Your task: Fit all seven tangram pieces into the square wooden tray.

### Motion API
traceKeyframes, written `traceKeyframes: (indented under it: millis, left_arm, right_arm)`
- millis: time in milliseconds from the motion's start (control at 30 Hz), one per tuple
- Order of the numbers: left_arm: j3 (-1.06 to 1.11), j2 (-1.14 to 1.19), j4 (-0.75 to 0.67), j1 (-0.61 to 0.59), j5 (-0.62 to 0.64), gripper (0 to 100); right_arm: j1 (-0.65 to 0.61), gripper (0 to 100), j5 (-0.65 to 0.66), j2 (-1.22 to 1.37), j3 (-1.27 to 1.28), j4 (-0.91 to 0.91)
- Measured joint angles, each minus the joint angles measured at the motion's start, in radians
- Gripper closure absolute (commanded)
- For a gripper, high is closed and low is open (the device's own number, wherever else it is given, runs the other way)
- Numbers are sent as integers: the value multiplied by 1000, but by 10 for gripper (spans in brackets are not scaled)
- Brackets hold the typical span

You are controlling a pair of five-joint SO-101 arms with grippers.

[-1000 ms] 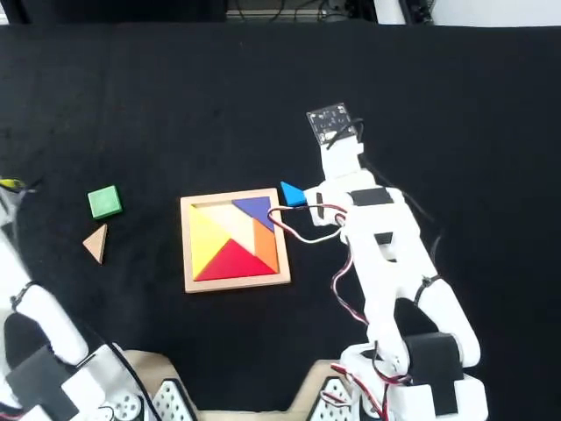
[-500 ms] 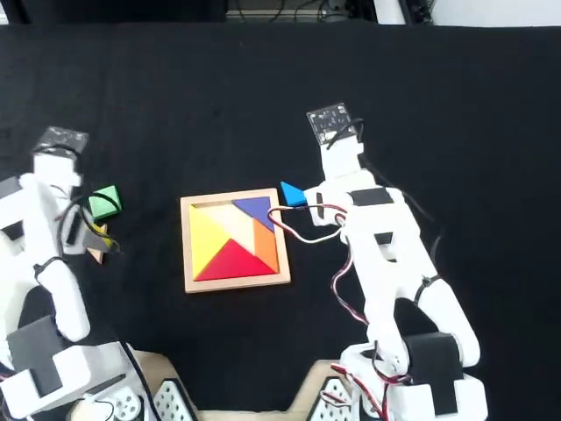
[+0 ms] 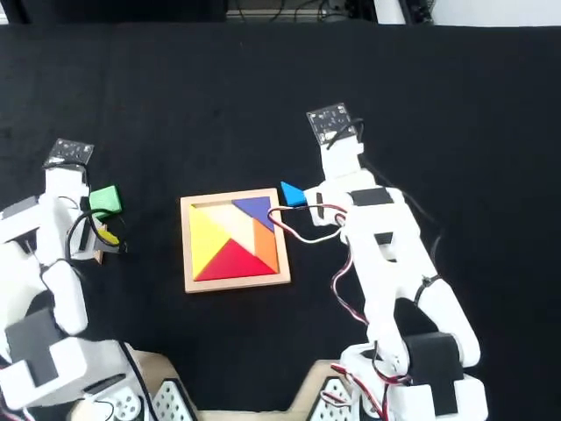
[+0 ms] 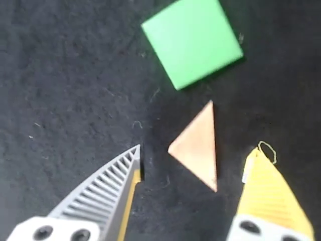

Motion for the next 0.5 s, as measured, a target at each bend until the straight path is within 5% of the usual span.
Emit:
traceKeyframes:
  millis: [200,500]
  left_arm:
    - [-104,181,35,-3,164,683]
    - [-204,255,104,5,178,683]
  right_arm:
    - [0,987,0,0,0,0]
    - [0,987,0,0,0,0]
